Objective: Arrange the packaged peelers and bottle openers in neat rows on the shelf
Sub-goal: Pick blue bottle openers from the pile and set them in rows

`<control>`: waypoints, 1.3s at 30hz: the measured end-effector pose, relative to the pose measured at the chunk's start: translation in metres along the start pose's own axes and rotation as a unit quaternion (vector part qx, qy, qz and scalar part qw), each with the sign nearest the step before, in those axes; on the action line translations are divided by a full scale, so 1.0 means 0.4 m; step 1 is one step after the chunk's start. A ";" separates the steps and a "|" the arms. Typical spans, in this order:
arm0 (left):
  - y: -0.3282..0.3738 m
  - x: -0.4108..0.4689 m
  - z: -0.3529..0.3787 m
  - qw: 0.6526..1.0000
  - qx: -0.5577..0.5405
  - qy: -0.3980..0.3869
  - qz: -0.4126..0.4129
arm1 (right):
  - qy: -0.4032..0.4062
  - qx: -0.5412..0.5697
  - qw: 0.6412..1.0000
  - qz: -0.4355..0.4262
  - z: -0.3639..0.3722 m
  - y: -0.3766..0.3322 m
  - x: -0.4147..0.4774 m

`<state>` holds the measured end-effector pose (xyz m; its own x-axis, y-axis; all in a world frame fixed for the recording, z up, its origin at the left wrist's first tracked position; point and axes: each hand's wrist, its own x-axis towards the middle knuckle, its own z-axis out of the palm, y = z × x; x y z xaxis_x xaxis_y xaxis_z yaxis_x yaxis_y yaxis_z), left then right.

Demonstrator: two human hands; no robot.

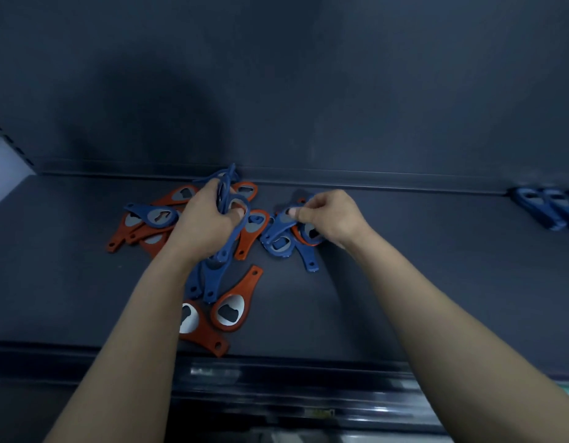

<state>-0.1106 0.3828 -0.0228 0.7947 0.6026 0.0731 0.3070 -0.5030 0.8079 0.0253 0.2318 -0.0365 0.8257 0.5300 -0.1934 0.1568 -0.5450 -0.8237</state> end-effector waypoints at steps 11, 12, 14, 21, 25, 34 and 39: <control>0.004 -0.024 -0.003 0.999 0.008 -0.034 0.022 | 0.044 -0.031 0.996 0.065 0.046 -0.042 0.016; 0.005 -0.024 0.000 0.999 0.010 -0.038 0.025 | 0.052 -0.028 0.996 0.065 0.045 -0.039 0.016; 0.007 -0.024 0.006 0.999 0.019 -0.040 0.029 | 0.052 -0.036 0.996 0.056 0.041 -0.036 0.013; 0.026 -0.051 0.021 0.999 0.039 0.018 0.028 | -0.040 -0.155 0.986 -0.046 0.049 -0.040 -0.021; 0.048 -0.087 0.029 0.997 0.042 0.068 0.021 | -0.082 -0.195 0.972 -0.100 0.036 -0.027 -0.029; 0.107 -0.184 0.105 0.987 0.031 0.158 -0.016 | -0.120 -0.277 0.927 -0.222 -0.007 0.016 -0.062; 0.136 -0.253 0.155 0.980 0.024 0.192 -0.053 | -0.069 -0.276 0.915 -0.286 -0.024 0.036 -0.077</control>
<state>-0.1418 0.2560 -0.0224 0.5048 0.8366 0.2128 0.4091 -0.4488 0.7945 0.0073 0.2014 -0.0373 0.4531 0.8871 0.0882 0.8227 -0.3779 -0.4247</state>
